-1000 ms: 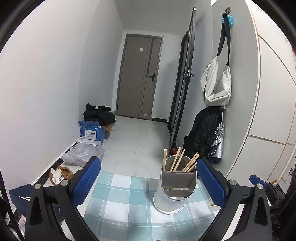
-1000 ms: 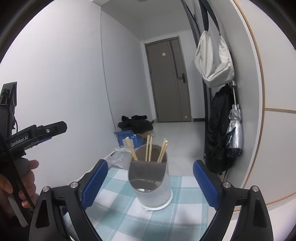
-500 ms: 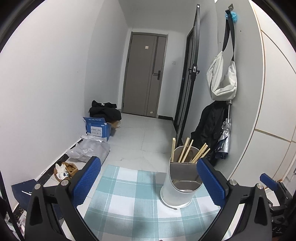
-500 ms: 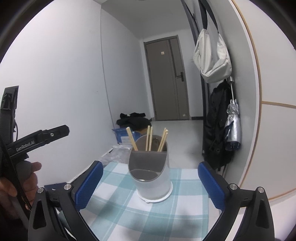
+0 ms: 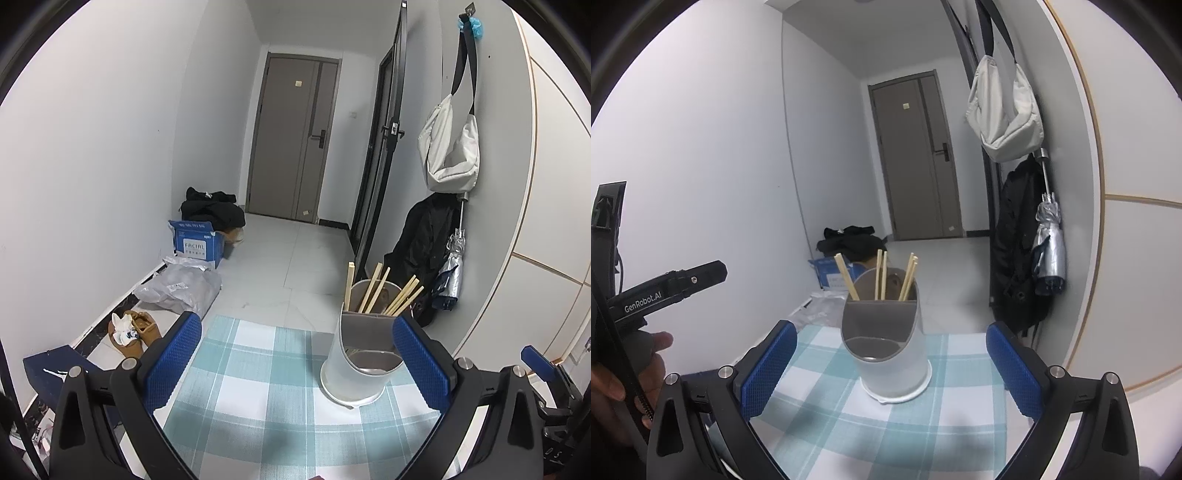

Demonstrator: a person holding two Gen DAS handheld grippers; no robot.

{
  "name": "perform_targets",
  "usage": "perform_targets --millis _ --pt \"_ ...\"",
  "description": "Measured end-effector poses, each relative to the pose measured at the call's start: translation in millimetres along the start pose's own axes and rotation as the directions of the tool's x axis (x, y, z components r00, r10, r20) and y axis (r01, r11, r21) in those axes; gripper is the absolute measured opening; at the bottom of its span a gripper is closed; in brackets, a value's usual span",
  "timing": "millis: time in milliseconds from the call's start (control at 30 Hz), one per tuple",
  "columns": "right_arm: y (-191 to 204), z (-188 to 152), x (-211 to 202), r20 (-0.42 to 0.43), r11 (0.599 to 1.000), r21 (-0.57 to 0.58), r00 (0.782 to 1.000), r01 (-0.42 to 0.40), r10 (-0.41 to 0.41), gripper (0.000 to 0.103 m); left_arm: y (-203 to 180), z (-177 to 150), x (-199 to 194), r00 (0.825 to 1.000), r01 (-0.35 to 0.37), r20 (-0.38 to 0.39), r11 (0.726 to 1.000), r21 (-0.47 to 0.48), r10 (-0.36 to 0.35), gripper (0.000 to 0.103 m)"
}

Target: Organize utensils

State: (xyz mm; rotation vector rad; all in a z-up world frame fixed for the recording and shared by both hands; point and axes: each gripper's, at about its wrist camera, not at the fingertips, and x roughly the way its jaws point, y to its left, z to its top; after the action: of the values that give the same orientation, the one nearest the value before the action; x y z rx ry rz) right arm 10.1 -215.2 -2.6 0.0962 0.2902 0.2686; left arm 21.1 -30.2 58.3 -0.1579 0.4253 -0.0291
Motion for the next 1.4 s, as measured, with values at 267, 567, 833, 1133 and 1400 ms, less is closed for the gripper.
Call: perform_targets --millis 267,567,833,1133,1400 --pt "3.2 -0.1 0.5 -0.006 1.0 -0.018 1.0 0.005 -0.005 0.103 0.3 0.3 0.3 1.0 0.015 -0.006 1.0 -0.001 -0.015 0.102" --pt "3.5 -0.7 2.8 -0.016 1.0 -0.019 1.0 0.009 -0.01 0.103 0.8 0.9 -1.7 1.0 0.03 -0.005 1.0 -0.006 -0.03 0.102" --pt "4.1 -1.0 3.3 -0.017 1.0 -0.025 1.0 0.009 -0.01 0.103 4.0 2.3 -0.5 1.0 0.011 -0.006 1.0 -0.025 -0.011 0.102" --pt "4.3 -1.3 3.7 -0.016 1.0 -0.027 1.0 0.007 -0.007 0.103 5.5 0.7 1.2 1.0 0.019 -0.017 0.999 -0.029 -0.02 0.102" --pt "3.5 -1.3 3.5 -0.017 1.0 -0.026 1.0 0.006 -0.007 0.103 9.0 0.3 1.6 1.0 0.013 -0.02 0.999 -0.044 -0.014 0.102"
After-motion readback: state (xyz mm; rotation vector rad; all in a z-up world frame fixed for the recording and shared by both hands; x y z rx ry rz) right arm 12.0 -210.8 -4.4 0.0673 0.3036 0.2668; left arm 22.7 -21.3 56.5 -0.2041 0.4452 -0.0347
